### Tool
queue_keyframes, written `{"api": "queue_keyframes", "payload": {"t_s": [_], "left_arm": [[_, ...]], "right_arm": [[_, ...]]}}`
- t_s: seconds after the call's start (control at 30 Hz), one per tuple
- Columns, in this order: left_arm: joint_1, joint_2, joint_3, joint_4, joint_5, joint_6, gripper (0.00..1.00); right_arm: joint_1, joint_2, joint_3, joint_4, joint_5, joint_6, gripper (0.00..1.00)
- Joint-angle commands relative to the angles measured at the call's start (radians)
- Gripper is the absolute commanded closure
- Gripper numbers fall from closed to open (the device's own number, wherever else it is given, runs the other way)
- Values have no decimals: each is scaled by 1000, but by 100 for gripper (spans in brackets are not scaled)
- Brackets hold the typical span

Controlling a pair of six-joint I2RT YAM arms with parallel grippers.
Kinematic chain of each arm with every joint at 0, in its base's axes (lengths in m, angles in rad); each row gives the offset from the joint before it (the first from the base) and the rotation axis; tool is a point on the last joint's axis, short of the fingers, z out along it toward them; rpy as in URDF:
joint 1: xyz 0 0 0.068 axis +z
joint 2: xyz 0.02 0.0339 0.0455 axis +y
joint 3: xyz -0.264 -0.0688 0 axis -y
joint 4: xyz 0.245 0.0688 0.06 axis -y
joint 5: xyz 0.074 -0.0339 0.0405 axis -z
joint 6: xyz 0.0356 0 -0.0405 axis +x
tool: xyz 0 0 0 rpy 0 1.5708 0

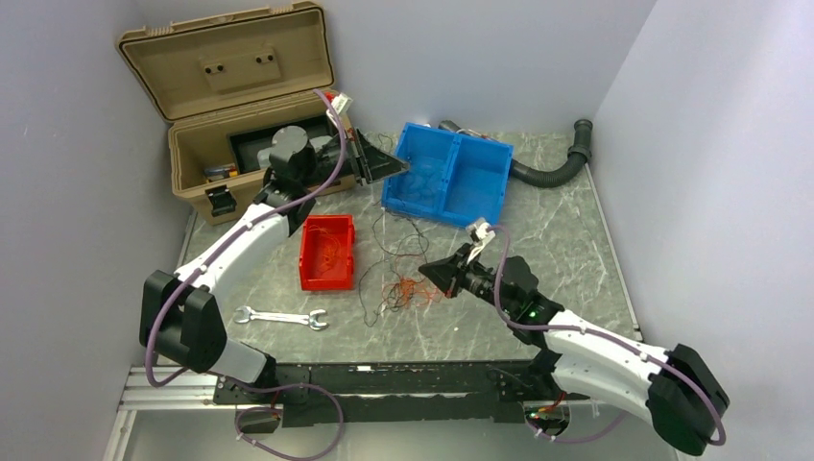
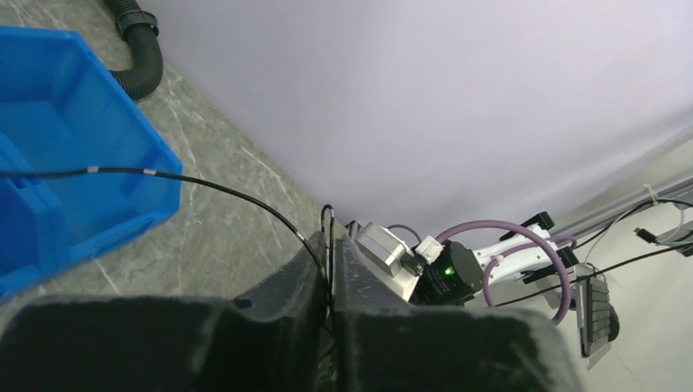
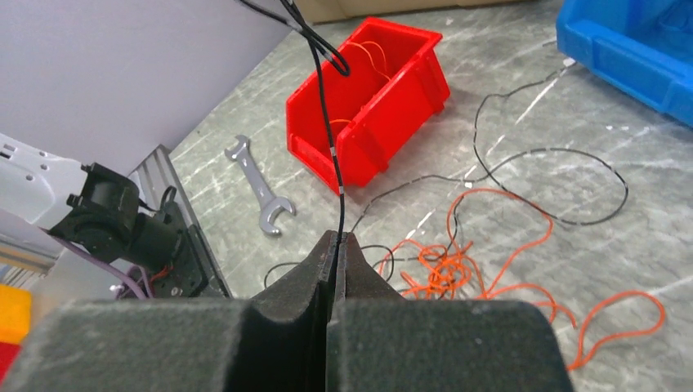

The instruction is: Untangle the cables

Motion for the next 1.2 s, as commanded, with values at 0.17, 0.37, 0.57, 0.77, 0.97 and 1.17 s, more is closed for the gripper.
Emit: {"api": "queue_keyframes", "payload": {"t_s": [0.17,0.37,0.57,0.77,0.97,1.17], "left_arm": [[44,7,76,-21,25,53,63],[61,31,92,5,34,40,89],[88,31,101,-11,28,61,100],[139,5,135,-91,14,121,100],[226,-33,184,-243,-16,201,100],[295,-94,184,-380,-84,293,100]], "right_arm": [[7,-155,-58,-221,39,17,100],[8,-245,-70,-319,62,29,100],[8,-342,-72,-454,102,41,100],[8,-454,-66,-700,358,176,100],[7,-555,-86,-964,643,453,100],[7,-524,-68,-1055,748,600,100]]}}
